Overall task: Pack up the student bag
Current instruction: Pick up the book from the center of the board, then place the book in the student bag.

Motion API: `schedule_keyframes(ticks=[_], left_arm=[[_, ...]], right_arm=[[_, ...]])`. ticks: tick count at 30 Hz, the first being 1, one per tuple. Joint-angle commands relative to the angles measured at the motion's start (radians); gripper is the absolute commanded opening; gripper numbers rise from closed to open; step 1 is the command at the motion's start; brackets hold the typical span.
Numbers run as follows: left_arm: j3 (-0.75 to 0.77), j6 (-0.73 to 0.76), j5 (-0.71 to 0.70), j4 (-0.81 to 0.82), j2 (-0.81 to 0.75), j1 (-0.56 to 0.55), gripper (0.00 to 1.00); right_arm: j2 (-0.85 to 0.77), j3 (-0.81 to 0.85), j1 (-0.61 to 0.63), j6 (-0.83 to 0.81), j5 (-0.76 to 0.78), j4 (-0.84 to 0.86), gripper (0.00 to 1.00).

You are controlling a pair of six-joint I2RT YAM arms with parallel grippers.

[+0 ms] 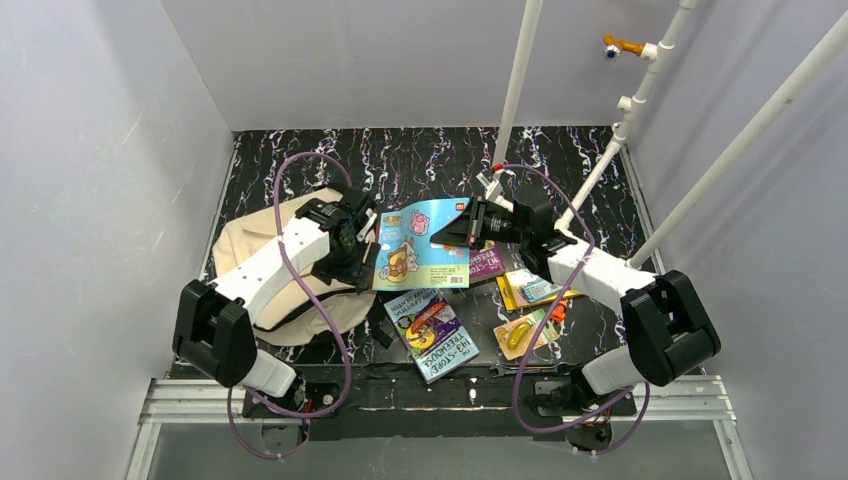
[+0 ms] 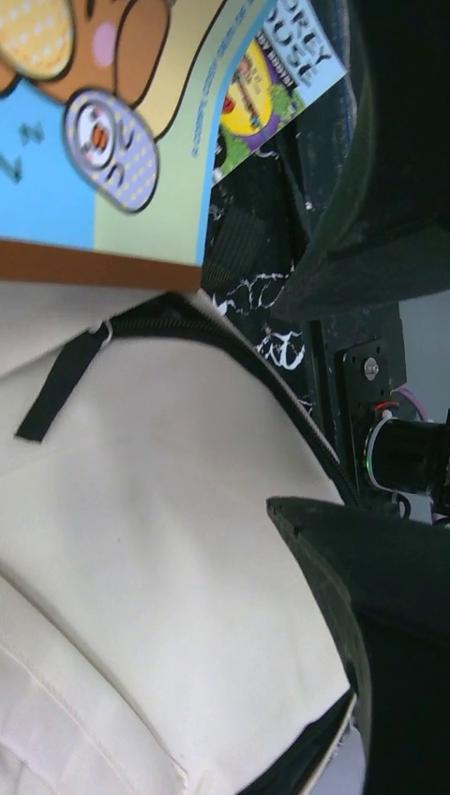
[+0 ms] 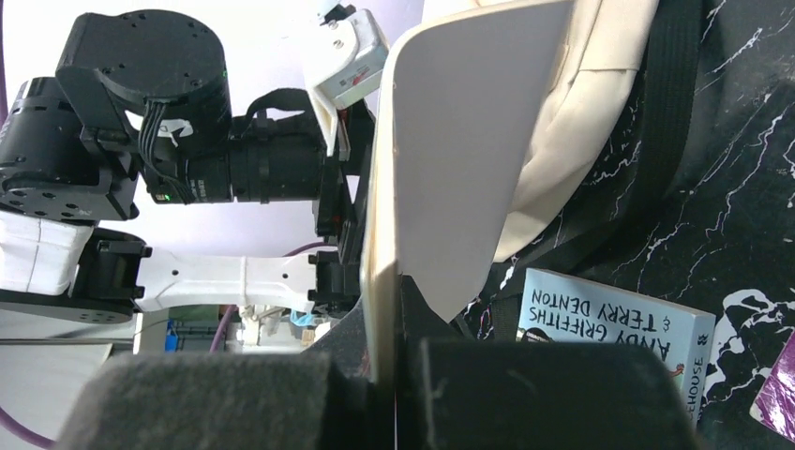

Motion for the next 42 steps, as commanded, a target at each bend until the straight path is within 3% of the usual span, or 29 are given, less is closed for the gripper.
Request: schedule_keyframes(ticks=[1, 8, 12, 14, 15, 18, 20, 21, 23, 28, 30, 32, 36, 42], left_arm=[[0.008, -0.037, -0.119, -0.013, 0.014, 0.004, 0.61], [-0.032, -0.037, -0.183, 0.015, 0.042, 0.005, 0.43], [-0.04, -0.023, -0.134, 0.037, 0.11, 0.005, 0.46], [-0.019, -0.028, -0.191, 0.031, 0.135, 0.006, 0.13], [0.02, -0.06, -0.291, 0.008, 0.121, 0.006, 0.0], [0.104, -0.203, -0.497, -0.01, -0.033, 0.008, 0.0], [0.134, -0.285, -0.542, 0.013, -0.124, 0.015, 0.0], [0.146, -0.304, -0.506, 0.045, -0.139, 0.041, 0.0], [0.169, -0.334, -0.42, 0.064, -0.135, 0.101, 0.0], [0.245, -0.392, -0.078, 0.152, -0.08, 0.256, 0.0], [0.311, -0.408, -0.01, 0.153, -0.028, 0.277, 0.0], [0.373, -0.411, 0.045, 0.156, 0.028, 0.29, 0.0], [0.484, -0.425, 0.18, 0.156, 0.136, 0.312, 0.0], [0.581, -0.423, 0.309, 0.156, 0.223, 0.317, 0.0]], right_arm=[[0.01, -0.008, -0.002, 0.008, -0.038, 0.082, 0.01], [0.008, -0.028, -0.002, 0.026, -0.047, 0.121, 0.01], [0.021, -0.026, -0.002, 0.034, -0.059, 0.14, 0.01], [0.025, -0.019, -0.002, 0.03, -0.062, 0.14, 0.01], [0.026, 0.007, -0.002, 0.0, -0.058, 0.085, 0.01], [0.013, 0.124, -0.002, -0.208, -0.007, -0.208, 0.01], [0.019, 0.205, 0.001, -0.319, 0.034, -0.383, 0.01], [0.033, 0.281, 0.018, -0.448, 0.1, -0.559, 0.01], [0.049, 0.364, 0.034, -0.51, 0.148, -0.672, 0.01], [0.065, 0.477, 0.075, -0.451, 0.094, -0.677, 0.01], [0.064, 0.532, 0.1, -0.41, 0.071, -0.676, 0.01], [0.056, 0.537, 0.117, -0.295, 0.016, -0.563, 0.01], [0.058, 0.427, 0.163, 0.058, -0.08, -0.146, 0.01], [0.077, 0.279, 0.195, 0.158, -0.027, -0.017, 0.01]])
